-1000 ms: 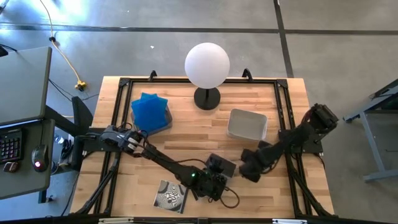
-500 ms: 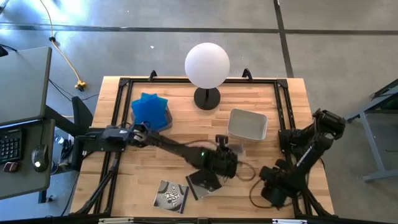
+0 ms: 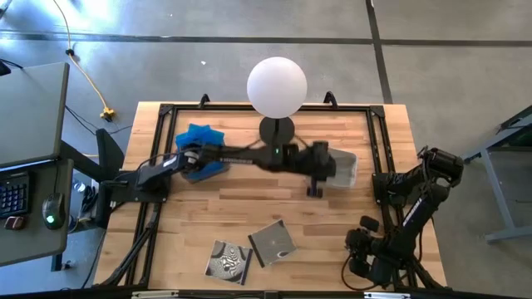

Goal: Pick & place jewel cases by type
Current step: Put the top black cd case into the gray bin, then put the right black cd case into the gray bin

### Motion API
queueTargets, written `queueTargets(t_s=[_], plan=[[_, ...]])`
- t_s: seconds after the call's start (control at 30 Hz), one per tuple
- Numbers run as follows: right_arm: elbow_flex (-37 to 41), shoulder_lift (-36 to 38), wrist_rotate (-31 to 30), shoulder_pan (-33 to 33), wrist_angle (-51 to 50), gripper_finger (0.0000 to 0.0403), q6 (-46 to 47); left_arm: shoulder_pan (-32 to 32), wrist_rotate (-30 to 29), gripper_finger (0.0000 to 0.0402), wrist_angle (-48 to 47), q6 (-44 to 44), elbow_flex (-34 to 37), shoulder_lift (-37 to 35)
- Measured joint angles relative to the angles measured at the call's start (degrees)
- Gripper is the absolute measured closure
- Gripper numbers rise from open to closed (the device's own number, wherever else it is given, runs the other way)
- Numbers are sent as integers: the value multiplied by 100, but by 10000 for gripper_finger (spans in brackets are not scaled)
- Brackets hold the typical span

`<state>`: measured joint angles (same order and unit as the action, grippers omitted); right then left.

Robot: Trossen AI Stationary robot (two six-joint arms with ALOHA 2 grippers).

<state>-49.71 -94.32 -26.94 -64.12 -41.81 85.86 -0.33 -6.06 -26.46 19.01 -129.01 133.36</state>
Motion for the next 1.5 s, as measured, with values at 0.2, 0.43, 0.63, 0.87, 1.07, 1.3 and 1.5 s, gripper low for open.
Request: queueTargets(t_s=[0.2,0.43,0.63,0.87,1.07,1.3,1.5], plan=[[-1,2,5,-2,41,266,-146,581,167,371,-87,-294,1,0],[-2,4,-225,-2,63,266,-150,885,1150,371,-471,-879,136,132],[-4,4,-208,-1,90,266,-150,863,864,350,-562,-879,127,214],[-4,4,-255,0,287,266,-148,867,488,262,-311,-829,125,203],[-7,4,-396,0,379,266,-148,862,-496,227,-263,-566,-268,203],[-7,4,-1062,93,634,266,-584,649,-11,224,-750,-529,-492,-292],[-7,4,-1660,314,984,266,-2071,327,-265,224,-2125,-370,-597,-942]])
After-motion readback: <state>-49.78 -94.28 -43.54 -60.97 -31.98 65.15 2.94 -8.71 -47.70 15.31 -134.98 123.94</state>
